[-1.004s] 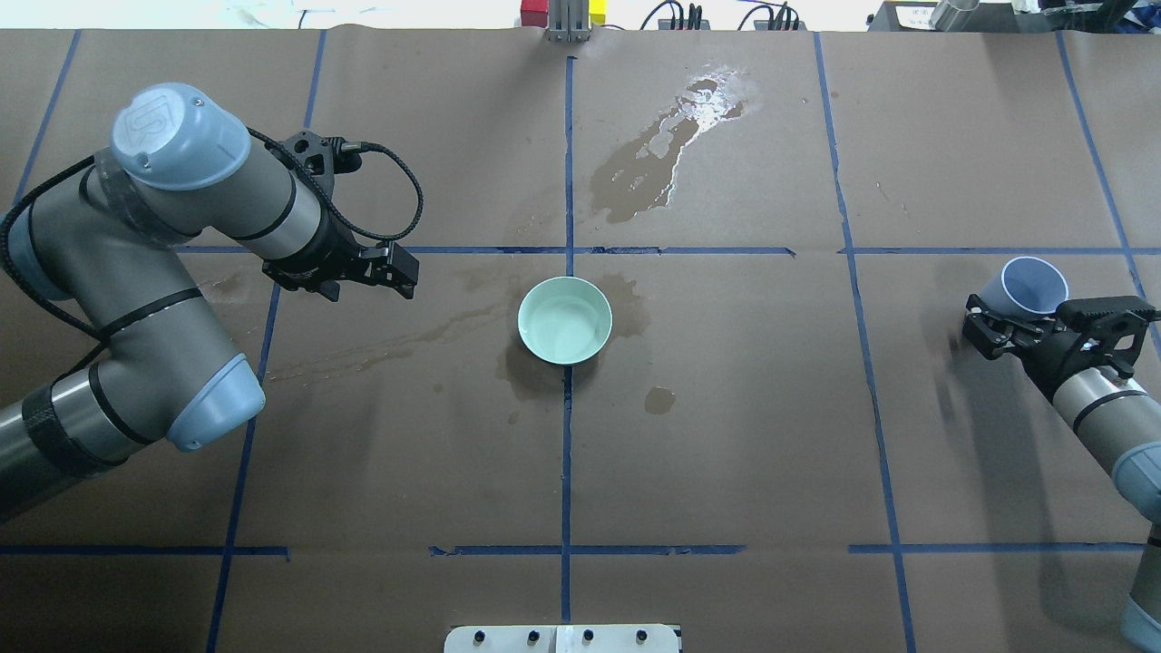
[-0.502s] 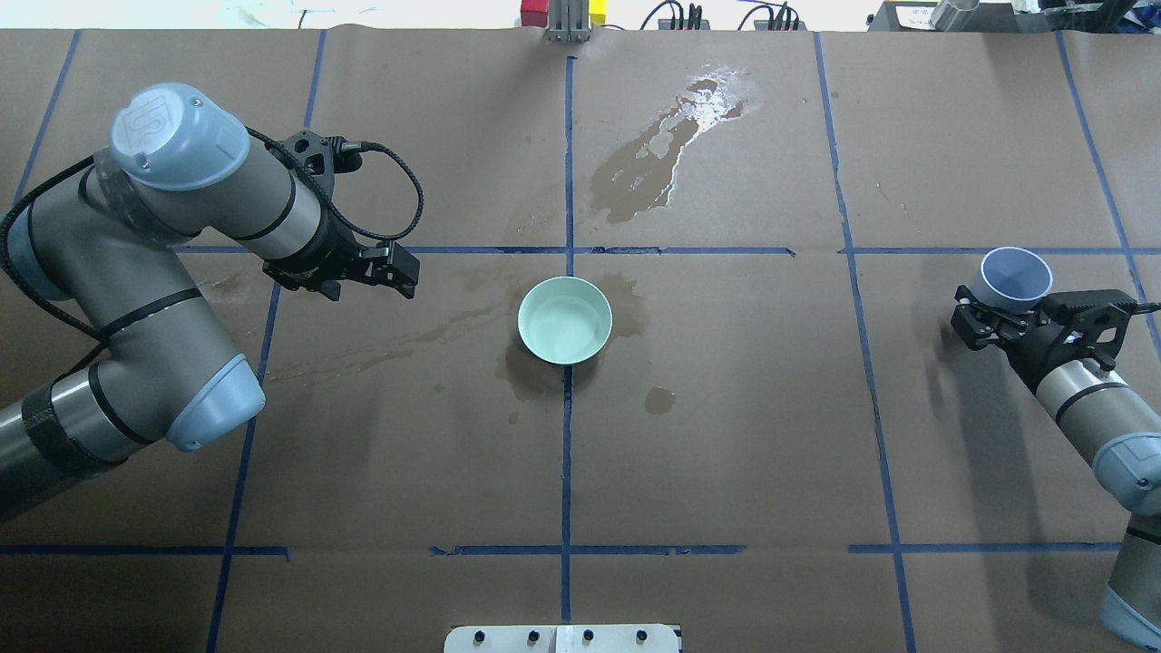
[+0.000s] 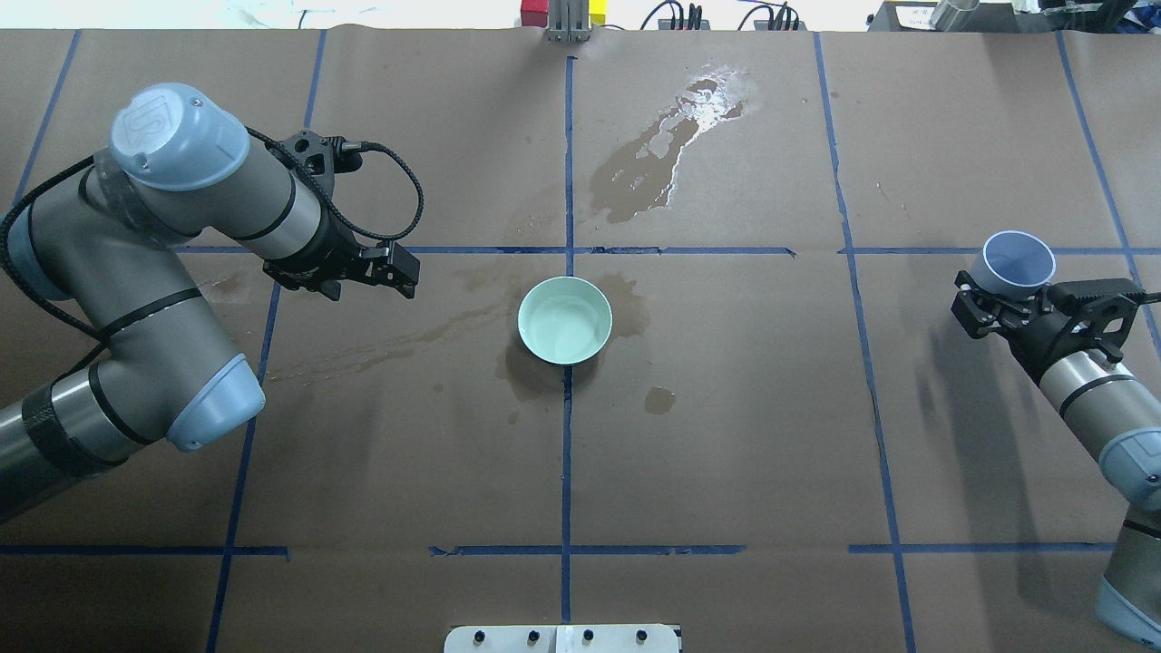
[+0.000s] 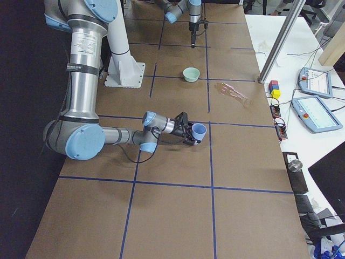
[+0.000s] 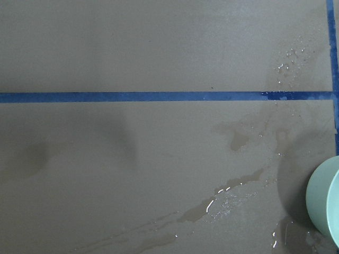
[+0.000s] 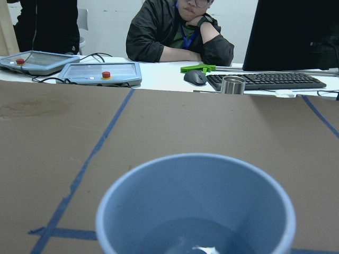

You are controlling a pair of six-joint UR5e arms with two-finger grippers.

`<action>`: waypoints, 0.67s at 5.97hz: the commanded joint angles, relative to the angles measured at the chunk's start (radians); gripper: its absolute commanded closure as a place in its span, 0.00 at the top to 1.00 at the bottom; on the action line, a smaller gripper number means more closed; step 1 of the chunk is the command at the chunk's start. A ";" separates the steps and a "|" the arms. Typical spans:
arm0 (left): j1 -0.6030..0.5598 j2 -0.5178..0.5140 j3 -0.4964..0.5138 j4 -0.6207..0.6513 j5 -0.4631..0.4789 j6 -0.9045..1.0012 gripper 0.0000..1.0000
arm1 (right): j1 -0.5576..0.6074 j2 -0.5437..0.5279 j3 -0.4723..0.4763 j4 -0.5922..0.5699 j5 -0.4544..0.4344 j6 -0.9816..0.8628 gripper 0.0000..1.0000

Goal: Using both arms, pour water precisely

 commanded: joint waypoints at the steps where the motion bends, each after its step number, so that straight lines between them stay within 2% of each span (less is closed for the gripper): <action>1: 0.000 -0.002 0.000 0.000 0.000 0.000 1.00 | 0.011 0.009 0.106 0.002 -0.001 -0.230 0.04; 3: 0.000 -0.002 -0.008 0.000 0.000 0.000 1.00 | 0.009 0.124 0.133 -0.043 0.002 -0.279 0.03; 4: 0.000 -0.002 -0.008 0.000 0.000 0.000 1.00 | 0.009 0.205 0.136 -0.147 0.000 -0.282 0.02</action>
